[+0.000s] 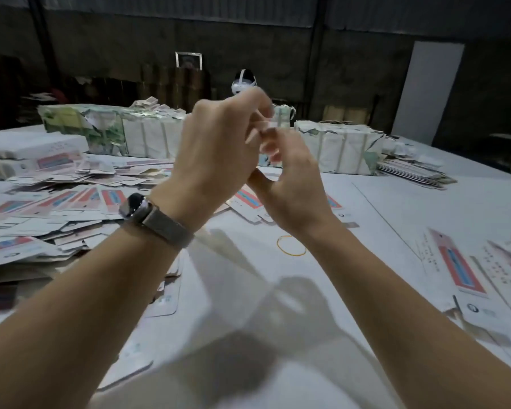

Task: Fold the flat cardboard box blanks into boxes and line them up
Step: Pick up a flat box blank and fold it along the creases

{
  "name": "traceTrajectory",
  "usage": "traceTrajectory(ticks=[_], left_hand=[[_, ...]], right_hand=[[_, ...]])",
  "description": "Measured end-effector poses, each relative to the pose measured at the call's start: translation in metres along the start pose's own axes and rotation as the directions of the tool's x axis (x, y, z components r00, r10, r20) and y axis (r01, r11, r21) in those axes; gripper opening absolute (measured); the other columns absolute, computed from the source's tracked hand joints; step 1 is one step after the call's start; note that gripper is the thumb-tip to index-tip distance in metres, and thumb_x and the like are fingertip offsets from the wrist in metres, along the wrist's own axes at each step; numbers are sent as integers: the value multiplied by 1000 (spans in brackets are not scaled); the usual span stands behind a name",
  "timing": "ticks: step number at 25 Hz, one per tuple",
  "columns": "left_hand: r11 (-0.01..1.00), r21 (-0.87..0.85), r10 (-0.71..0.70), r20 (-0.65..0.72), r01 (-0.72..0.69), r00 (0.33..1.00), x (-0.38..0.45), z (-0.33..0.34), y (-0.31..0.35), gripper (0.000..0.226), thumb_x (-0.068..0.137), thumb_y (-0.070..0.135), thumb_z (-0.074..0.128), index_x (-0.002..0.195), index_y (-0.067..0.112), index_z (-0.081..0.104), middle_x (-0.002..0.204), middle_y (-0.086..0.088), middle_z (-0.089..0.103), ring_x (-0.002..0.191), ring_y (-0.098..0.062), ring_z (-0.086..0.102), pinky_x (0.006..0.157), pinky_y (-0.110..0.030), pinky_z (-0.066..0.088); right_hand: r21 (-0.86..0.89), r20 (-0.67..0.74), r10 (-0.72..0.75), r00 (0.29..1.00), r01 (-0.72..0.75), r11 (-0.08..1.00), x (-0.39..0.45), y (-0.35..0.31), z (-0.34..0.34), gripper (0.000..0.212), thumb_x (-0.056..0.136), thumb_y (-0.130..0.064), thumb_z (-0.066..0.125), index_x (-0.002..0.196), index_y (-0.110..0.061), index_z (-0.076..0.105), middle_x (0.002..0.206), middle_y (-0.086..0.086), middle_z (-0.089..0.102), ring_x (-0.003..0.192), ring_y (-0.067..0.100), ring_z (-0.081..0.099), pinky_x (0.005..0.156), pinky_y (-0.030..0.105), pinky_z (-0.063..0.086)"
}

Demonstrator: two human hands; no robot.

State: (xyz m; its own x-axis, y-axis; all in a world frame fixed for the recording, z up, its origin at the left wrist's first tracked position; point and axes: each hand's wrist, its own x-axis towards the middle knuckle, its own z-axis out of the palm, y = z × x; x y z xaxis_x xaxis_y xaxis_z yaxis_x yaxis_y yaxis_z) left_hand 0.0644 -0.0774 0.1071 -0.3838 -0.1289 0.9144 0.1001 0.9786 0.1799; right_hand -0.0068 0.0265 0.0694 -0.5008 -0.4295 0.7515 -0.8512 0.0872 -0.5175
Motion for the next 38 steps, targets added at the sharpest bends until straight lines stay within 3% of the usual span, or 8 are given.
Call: traceTrajectory(ticks=[4, 8, 11, 15, 21, 25, 30, 38], left_hand=[[867, -483, -195, -109, 120, 975, 8, -6, 28, 12, 90, 8, 69, 102, 11, 69, 93, 3, 74, 85, -7, 72, 73, -25, 58], [354, -839, -426, 250, 414, 869, 0, -4, 32, 13, 94, 14, 70, 106, 13, 65, 89, 1, 73, 83, -14, 73, 70, -30, 58], [121, -857, -228, 467, 501, 854, -9, 3, 25, 38, 96, 32, 54, 128, 11, 54, 96, 0, 69, 93, -14, 71, 74, -33, 57], [308, -785, -24, 558, 537, 830, -23, 22, 20, 63, 92, 59, 52, 150, 37, 37, 145, 1, 54, 134, -21, 53, 109, -58, 42], [598, -711, -130, 370, 370, 920, -34, 27, 23, 96, 81, 40, 77, 155, 41, 16, 118, 24, 61, 103, -3, 70, 69, -17, 57], [513, -745, -241, 351, 426, 905, -37, 27, 22, 63, 81, 22, 81, 136, 28, 49, 103, 6, 73, 97, -12, 72, 71, -22, 59], [215, -799, -223, 520, 562, 824, -39, 26, 21, 50, 91, 20, 63, 134, 39, 45, 103, -1, 69, 89, -20, 72, 73, -35, 60], [246, -658, -160, 697, 712, 699, -45, 20, 27, 67, 93, 65, 24, 132, 23, 58, 88, -4, 74, 76, -22, 74, 66, -30, 58]], right_hand=[[184, -6, -91, 996, 90, 979, -3, -7, -23, 64, 76, -26, 83, 123, -24, 39, 117, -1, 56, 103, 2, 54, 80, 14, 44], [86, 37, -99, 994, 95, 992, -4, -8, -32, 88, 70, -30, 88, 139, -18, 35, 120, 0, 57, 104, 8, 58, 83, 26, 52], [43, 39, -38, 999, 36, 998, -5, -5, -41, 89, 72, -34, 85, 144, -26, 33, 109, -9, 59, 97, 4, 61, 80, 24, 55], [249, 52, 55, 997, -66, 966, -3, -3, -55, 76, 75, -37, 69, 144, -34, 36, 114, -11, 62, 97, 6, 66, 76, 29, 58], [590, 25, 53, 998, -57, 806, -1, -10, -57, 32, 96, -16, 37, 112, -25, 63, 95, -6, 73, 92, 19, 71, 67, 28, 59], [368, -141, 96, 985, -38, 929, -1, -1, -58, 36, 100, -8, 48, 129, -31, 48, 94, -2, 60, 90, 20, 68, 73, 36, 61], [-192, -159, -89, 983, 57, 980, -3, 8, -56, 32, 96, -29, 61, 126, -23, 67, 109, -6, 49, 95, 7, 51, 77, 24, 53], [41, -54, 84, 995, -82, 996, -3, 3, -53, 14, 91, -35, 69, 90, -23, 62, 88, -6, 59, 81, 7, 63, 63, 26, 56]])
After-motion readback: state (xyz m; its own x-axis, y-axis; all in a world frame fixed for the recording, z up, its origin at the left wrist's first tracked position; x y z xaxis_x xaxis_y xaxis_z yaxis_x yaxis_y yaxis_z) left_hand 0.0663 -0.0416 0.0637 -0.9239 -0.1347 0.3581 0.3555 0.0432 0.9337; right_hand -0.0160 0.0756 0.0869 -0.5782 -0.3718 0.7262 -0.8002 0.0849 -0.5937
